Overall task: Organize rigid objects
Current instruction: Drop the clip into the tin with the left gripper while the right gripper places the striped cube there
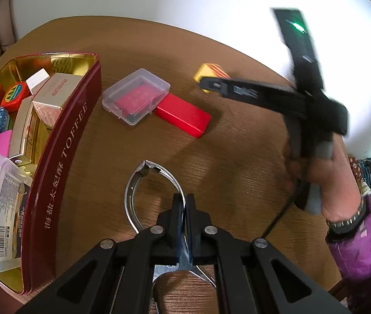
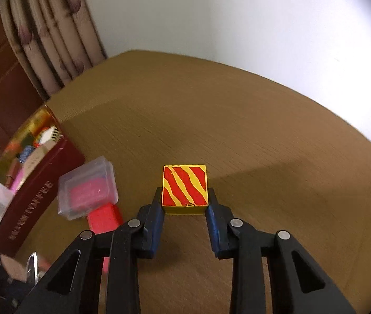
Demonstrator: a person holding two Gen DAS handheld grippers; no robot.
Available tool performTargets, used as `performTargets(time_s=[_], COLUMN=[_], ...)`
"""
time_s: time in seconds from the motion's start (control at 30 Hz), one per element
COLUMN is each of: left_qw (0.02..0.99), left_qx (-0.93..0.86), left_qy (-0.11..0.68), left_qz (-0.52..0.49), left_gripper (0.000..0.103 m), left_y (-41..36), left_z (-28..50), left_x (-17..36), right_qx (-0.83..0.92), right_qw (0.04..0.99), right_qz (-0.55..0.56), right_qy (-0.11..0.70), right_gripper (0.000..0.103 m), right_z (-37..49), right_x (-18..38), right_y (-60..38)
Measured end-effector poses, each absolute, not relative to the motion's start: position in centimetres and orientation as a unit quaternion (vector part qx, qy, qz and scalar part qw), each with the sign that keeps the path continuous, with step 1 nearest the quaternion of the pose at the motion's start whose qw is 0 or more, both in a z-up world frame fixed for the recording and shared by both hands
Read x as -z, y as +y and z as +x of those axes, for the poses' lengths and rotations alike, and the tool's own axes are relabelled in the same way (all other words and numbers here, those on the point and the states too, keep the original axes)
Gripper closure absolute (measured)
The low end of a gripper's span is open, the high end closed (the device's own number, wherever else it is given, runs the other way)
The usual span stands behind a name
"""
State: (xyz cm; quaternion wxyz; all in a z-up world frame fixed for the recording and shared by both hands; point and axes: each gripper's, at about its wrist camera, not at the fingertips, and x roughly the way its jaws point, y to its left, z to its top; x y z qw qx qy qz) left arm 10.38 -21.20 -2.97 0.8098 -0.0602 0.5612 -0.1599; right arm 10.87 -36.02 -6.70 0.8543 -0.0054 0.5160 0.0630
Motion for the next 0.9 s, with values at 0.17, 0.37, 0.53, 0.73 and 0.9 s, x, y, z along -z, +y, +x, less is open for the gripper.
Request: performTargets(time_s=[0.17,0.37,0.53,0.73,0.9], left_qw=[0.812,0.82,0.833,0.848,0.837], left_qx=[0.172,0.183,0.174,0.117,0.069], left_qy=[0.554,0.537,0.518,0.513,0.543], left_qz=[-0.064,-0.075,-0.088,-0.059,-0.028], left_gripper=[0.101,0.101,0.101,0.101,0.101], left_y=[-21.7,-21.1,-17.9,-11.3,-6.8], left_z=[9.6,8.4,7.7,9.9,14.5], left_x=[1.5,-1.9,-6.5,-9.9,-7.4], right_qx=[-0.044,-0.018,-0.014,-0.034,-0.059], right_qw=[0.869,0.869,0.868,0.874,0.875], right_qz=[0.04,0.072,0.103,0.102,0.098], right_qy=[0.492,0.489,0.486,0.474,0.471], right_gripper=[0.075,0.075,0.075,0.075,0.075], right_z=[5.1,-1.6,-4.9,-5.4,-4.7], right_x=[4.4,3.5,2.8,1.5,0.7], right_y=[-39.2,-41.5,-42.1,-39.2,-36.1])
